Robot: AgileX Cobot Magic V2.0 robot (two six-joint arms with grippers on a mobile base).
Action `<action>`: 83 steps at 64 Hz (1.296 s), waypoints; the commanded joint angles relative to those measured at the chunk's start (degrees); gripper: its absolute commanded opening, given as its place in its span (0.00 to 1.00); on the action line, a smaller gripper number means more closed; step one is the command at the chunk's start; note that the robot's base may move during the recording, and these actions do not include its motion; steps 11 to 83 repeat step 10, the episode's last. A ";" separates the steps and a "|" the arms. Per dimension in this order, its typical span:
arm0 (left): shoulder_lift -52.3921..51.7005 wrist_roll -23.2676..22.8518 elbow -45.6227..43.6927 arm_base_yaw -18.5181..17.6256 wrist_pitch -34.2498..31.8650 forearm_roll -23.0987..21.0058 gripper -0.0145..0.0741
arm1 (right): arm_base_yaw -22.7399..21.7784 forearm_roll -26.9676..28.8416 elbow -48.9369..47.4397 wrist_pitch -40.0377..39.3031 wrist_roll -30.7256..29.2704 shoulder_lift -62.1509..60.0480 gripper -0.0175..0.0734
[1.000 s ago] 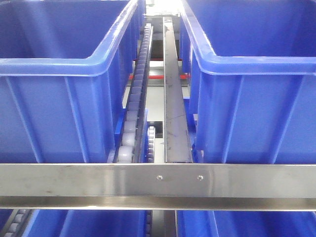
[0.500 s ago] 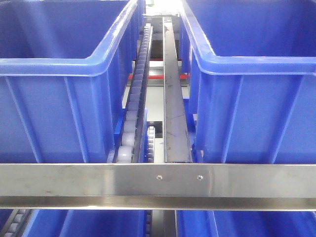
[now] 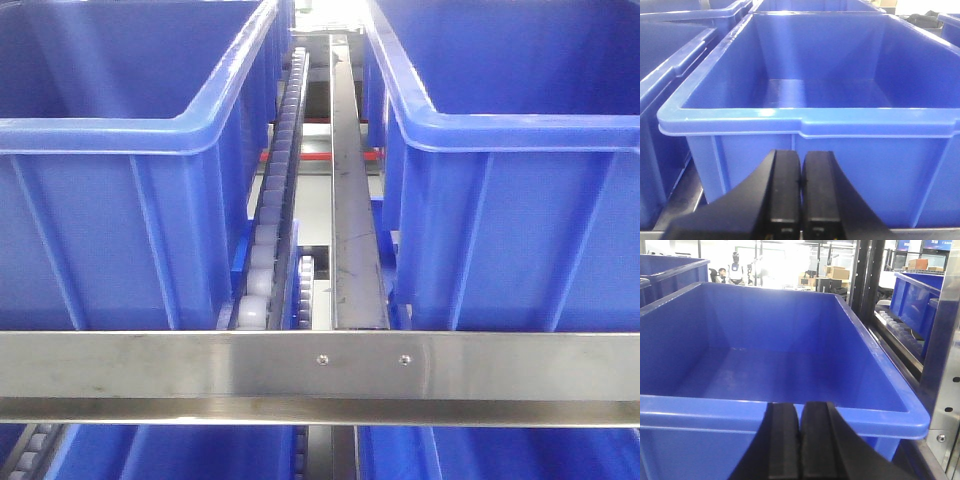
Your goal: Pick and sort blue part to right shelf
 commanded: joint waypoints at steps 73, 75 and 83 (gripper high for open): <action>-1.20 -0.37 1.37 0.05 -5.32 0.00 0.32 | -0.39 -0.43 -1.13 -5.42 -0.32 -1.28 0.27; -1.20 -0.37 1.37 0.05 -5.32 0.00 0.32 | -0.39 -0.43 -1.13 -5.42 -0.32 -1.28 0.27; -1.20 -0.37 1.37 0.05 -5.32 0.00 0.32 | -0.39 -0.43 -1.13 -5.42 -0.32 -1.28 0.27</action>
